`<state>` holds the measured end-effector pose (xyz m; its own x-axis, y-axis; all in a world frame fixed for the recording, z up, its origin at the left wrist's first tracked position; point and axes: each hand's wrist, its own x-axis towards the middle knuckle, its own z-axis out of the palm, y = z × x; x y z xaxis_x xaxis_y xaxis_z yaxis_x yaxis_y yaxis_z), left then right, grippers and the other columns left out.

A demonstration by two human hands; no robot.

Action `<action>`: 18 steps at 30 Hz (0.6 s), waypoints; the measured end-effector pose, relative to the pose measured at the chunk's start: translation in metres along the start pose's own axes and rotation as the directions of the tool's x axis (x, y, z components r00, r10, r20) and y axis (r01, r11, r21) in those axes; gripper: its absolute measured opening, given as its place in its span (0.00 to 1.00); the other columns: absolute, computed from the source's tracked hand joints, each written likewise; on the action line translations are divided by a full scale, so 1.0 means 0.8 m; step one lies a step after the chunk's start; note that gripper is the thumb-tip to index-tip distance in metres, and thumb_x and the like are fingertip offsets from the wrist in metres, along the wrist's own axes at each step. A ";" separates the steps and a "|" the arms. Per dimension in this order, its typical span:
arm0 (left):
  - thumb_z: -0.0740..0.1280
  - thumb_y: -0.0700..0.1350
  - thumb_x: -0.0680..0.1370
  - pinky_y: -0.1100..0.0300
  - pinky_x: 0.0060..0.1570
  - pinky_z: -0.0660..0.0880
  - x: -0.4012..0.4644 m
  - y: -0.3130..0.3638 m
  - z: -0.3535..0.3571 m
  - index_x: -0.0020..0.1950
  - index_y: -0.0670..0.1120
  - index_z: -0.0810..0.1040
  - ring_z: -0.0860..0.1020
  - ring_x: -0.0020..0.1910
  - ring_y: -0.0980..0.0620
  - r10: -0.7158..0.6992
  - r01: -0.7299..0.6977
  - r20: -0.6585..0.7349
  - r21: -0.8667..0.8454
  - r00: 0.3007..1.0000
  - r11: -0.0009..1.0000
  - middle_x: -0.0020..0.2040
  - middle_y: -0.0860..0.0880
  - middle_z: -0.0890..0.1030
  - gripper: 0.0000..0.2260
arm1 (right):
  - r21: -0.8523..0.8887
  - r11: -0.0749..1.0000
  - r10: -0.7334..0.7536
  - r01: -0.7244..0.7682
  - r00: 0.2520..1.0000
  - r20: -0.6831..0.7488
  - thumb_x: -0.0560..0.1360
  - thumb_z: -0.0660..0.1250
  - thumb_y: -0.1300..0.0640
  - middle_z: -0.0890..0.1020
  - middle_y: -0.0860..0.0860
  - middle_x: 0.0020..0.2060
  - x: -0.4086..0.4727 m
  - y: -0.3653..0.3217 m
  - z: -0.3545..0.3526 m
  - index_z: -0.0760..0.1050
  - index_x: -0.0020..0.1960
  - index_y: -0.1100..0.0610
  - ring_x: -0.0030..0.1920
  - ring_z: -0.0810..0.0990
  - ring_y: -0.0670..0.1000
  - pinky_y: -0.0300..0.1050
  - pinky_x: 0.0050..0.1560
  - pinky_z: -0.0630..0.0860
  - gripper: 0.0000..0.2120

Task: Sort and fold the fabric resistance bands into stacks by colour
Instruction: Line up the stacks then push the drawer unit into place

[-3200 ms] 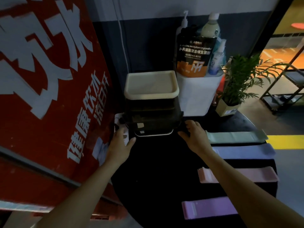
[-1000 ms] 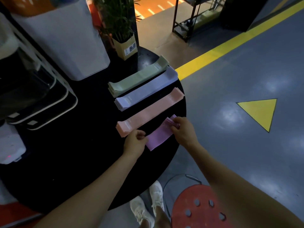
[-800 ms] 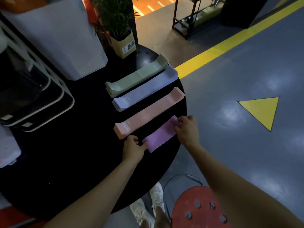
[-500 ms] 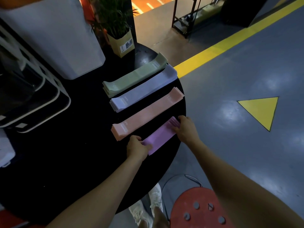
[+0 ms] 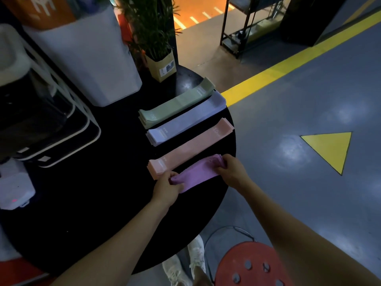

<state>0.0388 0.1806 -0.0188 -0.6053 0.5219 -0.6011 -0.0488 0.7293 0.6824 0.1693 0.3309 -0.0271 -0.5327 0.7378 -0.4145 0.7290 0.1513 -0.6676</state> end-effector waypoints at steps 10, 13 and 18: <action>0.68 0.42 0.75 0.62 0.42 0.71 -0.045 0.059 -0.146 0.56 0.47 0.72 0.77 0.46 0.51 0.106 -0.153 -0.355 -0.105 0.929 0.983 0.52 0.48 0.78 0.11 | 0.072 0.955 -0.291 0.289 0.956 0.019 0.71 0.68 0.62 0.74 0.55 0.36 0.000 -0.181 -0.016 0.75 0.44 0.61 0.39 0.72 0.51 0.42 0.35 0.61 0.04; 0.70 0.42 0.74 0.60 0.49 0.70 -0.064 0.069 -0.200 0.57 0.45 0.73 0.76 0.50 0.50 0.131 -0.217 -0.484 -0.125 0.865 0.968 0.52 0.48 0.77 0.13 | 0.119 0.934 -0.344 0.336 0.937 0.055 0.71 0.69 0.62 0.76 0.54 0.37 -0.002 -0.243 -0.010 0.77 0.49 0.62 0.40 0.74 0.52 0.42 0.38 0.67 0.08; 0.72 0.39 0.73 0.61 0.48 0.68 -0.100 0.081 -0.292 0.51 0.46 0.71 0.75 0.48 0.51 0.220 -0.352 -0.639 -0.085 0.737 0.932 0.49 0.48 0.76 0.12 | 0.215 0.875 -0.460 0.434 0.884 0.086 0.69 0.70 0.64 0.76 0.54 0.34 -0.015 -0.343 0.007 0.76 0.43 0.59 0.34 0.73 0.50 0.40 0.34 0.69 0.05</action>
<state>-0.1019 0.0827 0.1706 -0.9646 0.2622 -0.0272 0.0996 0.4583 0.8832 -0.0265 0.2764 0.1573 -0.8430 0.5261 -0.1125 0.3138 0.3109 -0.8971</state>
